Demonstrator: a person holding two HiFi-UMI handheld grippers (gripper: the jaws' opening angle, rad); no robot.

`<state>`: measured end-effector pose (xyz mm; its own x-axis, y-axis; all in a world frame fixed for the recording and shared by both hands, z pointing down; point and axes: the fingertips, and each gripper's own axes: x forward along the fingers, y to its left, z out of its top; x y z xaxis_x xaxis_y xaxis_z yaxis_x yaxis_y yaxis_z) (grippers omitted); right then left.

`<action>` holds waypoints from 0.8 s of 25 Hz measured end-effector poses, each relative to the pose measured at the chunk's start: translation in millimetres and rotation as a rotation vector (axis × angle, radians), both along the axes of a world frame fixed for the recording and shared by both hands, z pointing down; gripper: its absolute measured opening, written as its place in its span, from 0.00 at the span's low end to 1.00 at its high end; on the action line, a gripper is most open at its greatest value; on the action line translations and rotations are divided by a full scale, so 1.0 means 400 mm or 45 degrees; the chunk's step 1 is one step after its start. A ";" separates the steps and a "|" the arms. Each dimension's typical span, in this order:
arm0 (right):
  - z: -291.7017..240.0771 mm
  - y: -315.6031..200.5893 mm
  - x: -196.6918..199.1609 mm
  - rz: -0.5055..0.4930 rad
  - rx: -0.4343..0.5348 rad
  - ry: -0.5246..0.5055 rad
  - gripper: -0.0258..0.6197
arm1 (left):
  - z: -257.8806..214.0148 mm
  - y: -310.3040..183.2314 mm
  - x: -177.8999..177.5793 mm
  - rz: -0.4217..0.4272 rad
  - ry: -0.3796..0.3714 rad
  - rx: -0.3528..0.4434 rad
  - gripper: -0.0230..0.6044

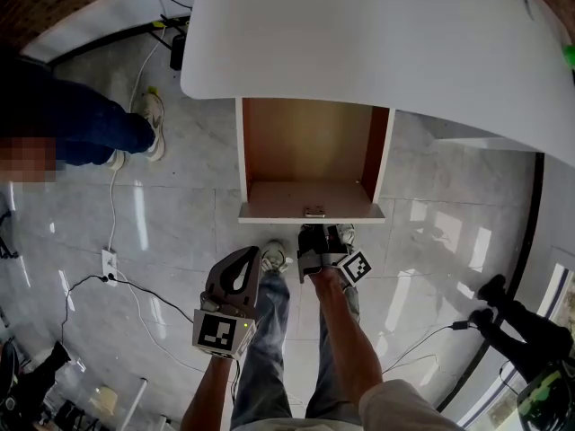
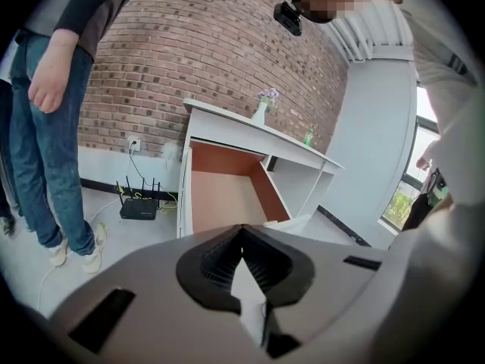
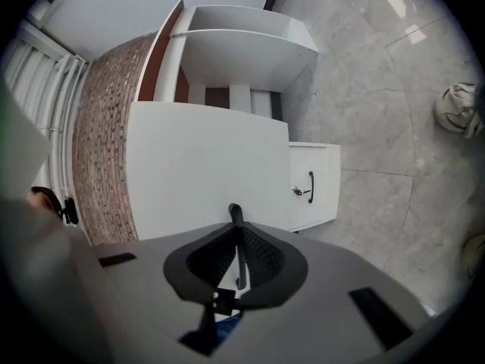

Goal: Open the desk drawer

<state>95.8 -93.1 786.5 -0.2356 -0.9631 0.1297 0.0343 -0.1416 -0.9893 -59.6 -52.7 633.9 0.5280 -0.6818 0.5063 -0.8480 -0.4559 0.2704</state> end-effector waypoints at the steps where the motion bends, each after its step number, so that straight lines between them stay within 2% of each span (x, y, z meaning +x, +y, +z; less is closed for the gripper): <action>1: 0.007 0.002 0.002 0.001 0.006 -0.002 0.09 | 0.002 -0.001 0.001 0.002 0.000 -0.002 0.06; 5: 0.015 -0.003 0.003 0.023 0.061 -0.024 0.09 | 0.018 -0.001 -0.001 0.006 -0.007 -0.016 0.06; 8: 0.015 -0.004 0.000 -0.006 0.086 -0.018 0.09 | 0.031 0.011 -0.003 0.002 -0.010 -0.029 0.06; 20: 0.017 0.003 0.000 -0.032 0.063 -0.035 0.11 | -0.013 0.006 0.003 0.025 -0.012 0.009 0.06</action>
